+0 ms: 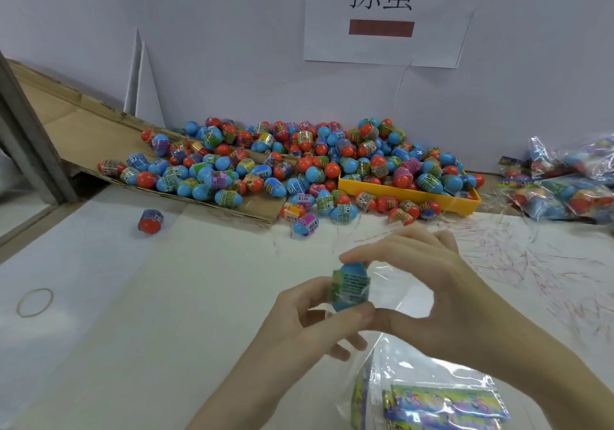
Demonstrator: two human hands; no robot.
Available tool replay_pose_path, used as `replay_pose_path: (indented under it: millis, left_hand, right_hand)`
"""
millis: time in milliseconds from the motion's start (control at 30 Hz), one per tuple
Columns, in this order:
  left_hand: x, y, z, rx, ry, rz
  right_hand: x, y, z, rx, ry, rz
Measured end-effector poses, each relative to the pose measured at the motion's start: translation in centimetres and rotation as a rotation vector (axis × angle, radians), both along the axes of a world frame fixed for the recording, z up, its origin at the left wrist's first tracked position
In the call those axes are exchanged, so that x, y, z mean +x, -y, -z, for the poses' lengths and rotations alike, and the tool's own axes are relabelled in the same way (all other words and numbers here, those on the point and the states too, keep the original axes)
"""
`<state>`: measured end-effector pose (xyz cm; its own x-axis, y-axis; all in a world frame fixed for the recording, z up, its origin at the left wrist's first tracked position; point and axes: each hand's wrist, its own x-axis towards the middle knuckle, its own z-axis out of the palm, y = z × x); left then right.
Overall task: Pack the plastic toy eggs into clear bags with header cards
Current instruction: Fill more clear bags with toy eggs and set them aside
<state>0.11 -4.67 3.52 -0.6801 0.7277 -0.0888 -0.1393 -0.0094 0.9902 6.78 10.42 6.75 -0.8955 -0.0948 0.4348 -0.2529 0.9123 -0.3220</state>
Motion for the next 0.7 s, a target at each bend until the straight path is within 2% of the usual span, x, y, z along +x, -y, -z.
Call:
replay_pose_path:
  millis: [200, 400, 567, 700]
  left_hand:
    - [-0.4, -0.2, 0.5, -0.021, 0.076, 0.063]
    - [-0.6, -0.4, 1.4, 0.034, 0.163, 0.017]
    - [-1.0, -0.3, 2.2, 0.127, 0.386, 0.155]
    - [-1.6, 0.0, 3.1, 0.167, 0.374, 0.21]
  right_hand:
    - [-0.2, 0.1, 0.6, -0.15, 0.169, -0.083]
    - [-0.4, 0.5, 1.3, -0.188, 0.053, -0.015]
    - [-0.8, 0.9, 1.8, -0.208, -0.036, 0.052]
    - [-1.2, 1.1, 2.5, -0.197, -0.071, 0.114]
